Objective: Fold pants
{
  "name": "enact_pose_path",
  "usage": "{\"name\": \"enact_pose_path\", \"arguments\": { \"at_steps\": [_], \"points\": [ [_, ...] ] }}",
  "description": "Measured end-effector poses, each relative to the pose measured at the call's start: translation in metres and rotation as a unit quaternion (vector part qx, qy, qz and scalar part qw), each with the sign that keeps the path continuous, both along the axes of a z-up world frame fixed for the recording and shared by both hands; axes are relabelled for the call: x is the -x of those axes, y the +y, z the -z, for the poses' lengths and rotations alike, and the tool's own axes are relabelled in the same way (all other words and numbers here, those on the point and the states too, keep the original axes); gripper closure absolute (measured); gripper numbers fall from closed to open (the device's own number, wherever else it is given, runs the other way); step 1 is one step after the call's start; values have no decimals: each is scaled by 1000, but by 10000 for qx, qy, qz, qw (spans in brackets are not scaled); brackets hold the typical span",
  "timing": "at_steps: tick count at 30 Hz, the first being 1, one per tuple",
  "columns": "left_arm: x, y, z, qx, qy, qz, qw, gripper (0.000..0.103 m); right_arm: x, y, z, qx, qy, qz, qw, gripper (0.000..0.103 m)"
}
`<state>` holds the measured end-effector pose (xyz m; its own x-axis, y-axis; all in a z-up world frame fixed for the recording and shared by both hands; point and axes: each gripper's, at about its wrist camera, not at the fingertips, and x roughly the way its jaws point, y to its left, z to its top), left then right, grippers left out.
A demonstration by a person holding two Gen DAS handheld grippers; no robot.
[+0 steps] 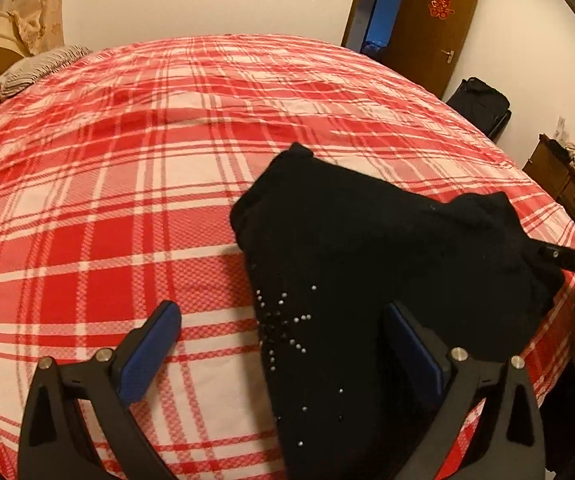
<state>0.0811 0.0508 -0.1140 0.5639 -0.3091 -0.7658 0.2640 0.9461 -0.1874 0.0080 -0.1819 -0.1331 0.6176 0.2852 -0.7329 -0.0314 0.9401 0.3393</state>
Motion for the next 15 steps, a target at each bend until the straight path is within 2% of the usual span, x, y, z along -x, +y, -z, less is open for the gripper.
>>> {"name": "enact_pose_path", "arguments": {
  "at_steps": [5, 10, 15],
  "points": [
    [-5, -4, 2, 10, -17, 51, 10000, 0, -1, 10, 1, 222, -18, -69, 9997, 34],
    [-5, -11, 2, -42, -68, 186, 9998, 0, 1, 13, 5, 126, -37, -154, 9998, 40],
    [-7, -16, 2, -20, -108, 318, 9994, 6, 0, 2, 6, -317, -3, -67, 9995, 57]
  ]
}}
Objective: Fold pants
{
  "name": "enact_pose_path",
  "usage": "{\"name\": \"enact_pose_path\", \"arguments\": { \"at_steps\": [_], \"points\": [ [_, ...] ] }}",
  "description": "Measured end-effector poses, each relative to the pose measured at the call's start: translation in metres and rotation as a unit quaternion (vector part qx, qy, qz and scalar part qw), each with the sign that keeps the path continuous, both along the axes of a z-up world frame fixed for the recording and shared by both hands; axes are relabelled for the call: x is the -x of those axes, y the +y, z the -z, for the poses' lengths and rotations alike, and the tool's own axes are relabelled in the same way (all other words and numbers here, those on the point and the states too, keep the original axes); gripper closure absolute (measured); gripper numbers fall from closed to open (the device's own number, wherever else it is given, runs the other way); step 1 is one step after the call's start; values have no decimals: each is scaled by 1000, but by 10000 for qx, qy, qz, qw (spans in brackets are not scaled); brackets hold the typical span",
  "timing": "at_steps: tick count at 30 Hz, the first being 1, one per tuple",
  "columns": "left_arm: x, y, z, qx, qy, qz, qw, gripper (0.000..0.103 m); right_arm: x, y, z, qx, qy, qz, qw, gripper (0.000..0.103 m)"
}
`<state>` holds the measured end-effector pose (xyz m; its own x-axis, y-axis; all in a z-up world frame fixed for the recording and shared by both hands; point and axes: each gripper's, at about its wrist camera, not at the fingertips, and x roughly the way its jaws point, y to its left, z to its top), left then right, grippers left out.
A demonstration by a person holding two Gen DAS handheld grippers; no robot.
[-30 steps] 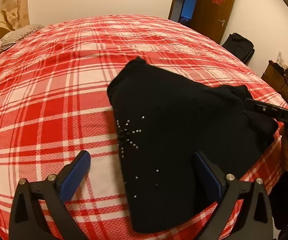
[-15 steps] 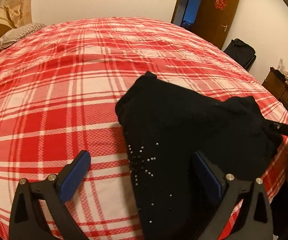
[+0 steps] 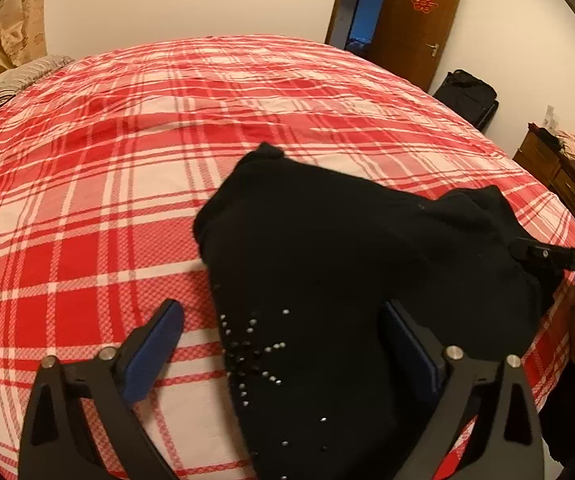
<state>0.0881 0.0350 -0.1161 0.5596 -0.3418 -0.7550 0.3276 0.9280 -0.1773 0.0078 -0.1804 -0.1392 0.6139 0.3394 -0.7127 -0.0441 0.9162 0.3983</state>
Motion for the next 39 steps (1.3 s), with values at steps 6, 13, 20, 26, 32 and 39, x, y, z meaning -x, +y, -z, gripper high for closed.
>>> {"name": "enact_pose_path", "arguments": {
  "at_steps": [6, 13, 20, 26, 32, 39],
  "points": [
    [2, -5, -3, 196, 24, 271, 9994, 34, 4, 3, -2, -137, -79, -27, 9999, 69],
    [4, -3, -7, 564, 46, 459, 9973, 74, 10, 12, -16, -97, -276, -76, 9995, 73],
    [15, 18, -28, 744, -266, 242, 9966, 92, -1, 47, -58, 352, -487, -645, 9961, 74],
    [26, 64, -45, 749, -506, -219, 9957, 92, -42, 100, -79, 522, -612, -1409, 9867, 75],
    [38, 129, -58, 408, -708, -1007, 9916, 92, -98, 185, -77, 390, -668, -2330, 9694, 75],
    [51, 204, -61, -12, -771, -1997, 9768, 92, -147, 280, -64, 90, -701, -3061, 9494, 75]
  ]
}}
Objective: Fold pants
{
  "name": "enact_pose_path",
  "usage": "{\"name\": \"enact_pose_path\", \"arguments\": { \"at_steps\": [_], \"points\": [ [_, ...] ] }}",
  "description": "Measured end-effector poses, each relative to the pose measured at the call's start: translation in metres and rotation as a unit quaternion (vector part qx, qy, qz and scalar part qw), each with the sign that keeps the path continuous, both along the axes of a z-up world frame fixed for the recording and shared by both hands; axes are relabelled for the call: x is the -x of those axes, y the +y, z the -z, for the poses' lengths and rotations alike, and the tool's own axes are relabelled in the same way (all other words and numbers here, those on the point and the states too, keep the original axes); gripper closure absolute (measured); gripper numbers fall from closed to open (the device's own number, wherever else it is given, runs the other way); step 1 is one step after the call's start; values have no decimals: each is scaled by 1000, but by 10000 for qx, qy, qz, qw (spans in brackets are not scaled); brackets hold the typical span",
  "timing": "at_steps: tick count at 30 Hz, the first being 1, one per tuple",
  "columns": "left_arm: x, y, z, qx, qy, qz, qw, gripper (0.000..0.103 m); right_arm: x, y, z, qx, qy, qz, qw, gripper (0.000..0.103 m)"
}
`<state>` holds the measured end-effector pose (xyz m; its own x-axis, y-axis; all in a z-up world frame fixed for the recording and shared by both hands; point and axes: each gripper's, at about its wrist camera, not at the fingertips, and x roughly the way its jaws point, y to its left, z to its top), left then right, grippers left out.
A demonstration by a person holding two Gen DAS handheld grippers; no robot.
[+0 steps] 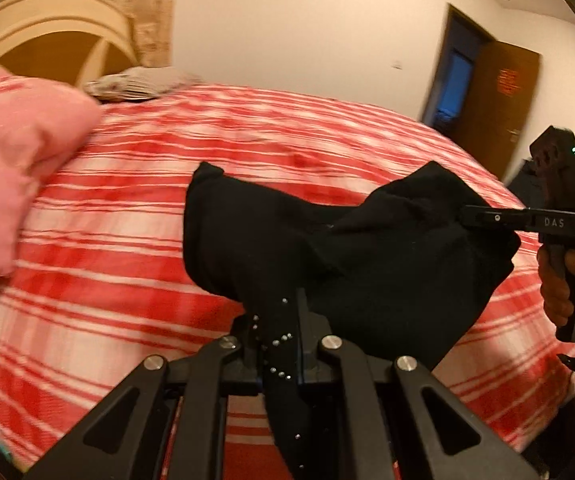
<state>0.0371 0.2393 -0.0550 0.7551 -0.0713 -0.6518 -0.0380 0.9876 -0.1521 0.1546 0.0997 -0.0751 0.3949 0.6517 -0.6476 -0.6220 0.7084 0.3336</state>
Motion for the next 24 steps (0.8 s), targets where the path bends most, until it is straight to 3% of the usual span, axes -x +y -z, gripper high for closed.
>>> {"name": "enact_pose_path", "arguments": {
  "at_steps": [5, 10, 16, 22, 24],
  "points": [
    [-1, 26, 14, -55, 121, -377, 9992, 92, -17, 39, 16, -22, 59, -198, 9998, 75],
    [-2, 36, 33, -43, 300, -428, 9986, 90, -26, 48, 34, 241, 175, -100, 9995, 75],
    [-6, 32, 46, -203, 383, -479, 9979, 71, -35, 39, 53, 404, 402, 82, 9983, 75],
    [-8, 39, 50, -305, 406, -709, 9962, 39, -43, 37, 64, 447, 567, 156, 9973, 73],
    [-7, 42, 52, -306, 404, -784, 9956, 33, -44, 36, 65, 453, 554, 157, 9973, 73]
  ]
}}
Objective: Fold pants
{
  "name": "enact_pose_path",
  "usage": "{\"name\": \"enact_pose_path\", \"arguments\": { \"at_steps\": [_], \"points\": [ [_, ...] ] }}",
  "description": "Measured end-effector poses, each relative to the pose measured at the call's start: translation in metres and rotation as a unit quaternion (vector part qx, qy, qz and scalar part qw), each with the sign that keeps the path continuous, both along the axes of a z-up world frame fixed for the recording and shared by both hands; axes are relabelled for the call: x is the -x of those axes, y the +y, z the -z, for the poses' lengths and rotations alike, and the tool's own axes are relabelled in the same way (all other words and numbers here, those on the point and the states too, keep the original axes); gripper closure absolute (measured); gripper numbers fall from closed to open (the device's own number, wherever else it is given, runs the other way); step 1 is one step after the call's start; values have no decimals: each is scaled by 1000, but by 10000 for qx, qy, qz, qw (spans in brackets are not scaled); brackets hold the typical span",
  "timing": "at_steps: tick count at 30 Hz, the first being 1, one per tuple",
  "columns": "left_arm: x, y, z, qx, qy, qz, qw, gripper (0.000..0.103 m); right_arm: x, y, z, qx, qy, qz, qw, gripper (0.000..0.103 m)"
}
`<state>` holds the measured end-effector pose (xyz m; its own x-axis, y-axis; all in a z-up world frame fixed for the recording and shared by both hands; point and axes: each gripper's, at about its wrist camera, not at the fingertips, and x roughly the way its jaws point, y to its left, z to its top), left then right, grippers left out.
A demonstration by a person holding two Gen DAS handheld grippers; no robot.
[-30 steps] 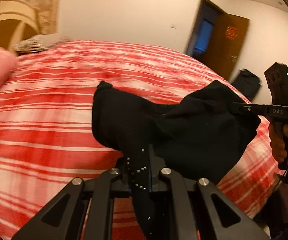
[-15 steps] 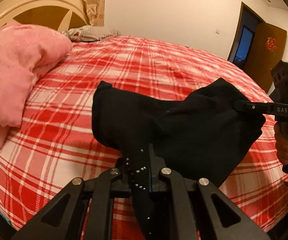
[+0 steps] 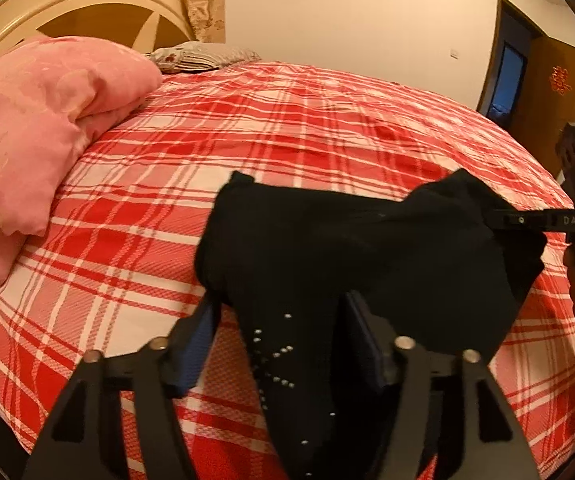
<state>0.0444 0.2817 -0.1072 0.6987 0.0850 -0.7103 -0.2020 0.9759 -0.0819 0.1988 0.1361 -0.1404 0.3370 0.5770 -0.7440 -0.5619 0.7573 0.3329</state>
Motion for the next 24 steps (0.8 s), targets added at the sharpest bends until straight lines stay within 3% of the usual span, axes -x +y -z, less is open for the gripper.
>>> {"name": "enact_pose_path", "arguments": {
  "at_steps": [5, 10, 20, 24],
  "points": [
    [0, 5, 5, 43, -12, -133, 9999, 21, 1, 3, 4, 253, -117, 43, 9996, 68],
    [0, 9, 10, 59, -29, -407, 9991, 4, 4, 4, 6, 500, -268, 172, 9982, 55],
    [2, 11, 13, 248, -13, -703, 9972, 0, 0, -4, 12, 462, -153, 512, 9975, 33],
    [3, 11, 12, 281, 25, -733, 9969, 0, 4, -9, 8, 465, -122, 599, 9970, 31]
  ]
}}
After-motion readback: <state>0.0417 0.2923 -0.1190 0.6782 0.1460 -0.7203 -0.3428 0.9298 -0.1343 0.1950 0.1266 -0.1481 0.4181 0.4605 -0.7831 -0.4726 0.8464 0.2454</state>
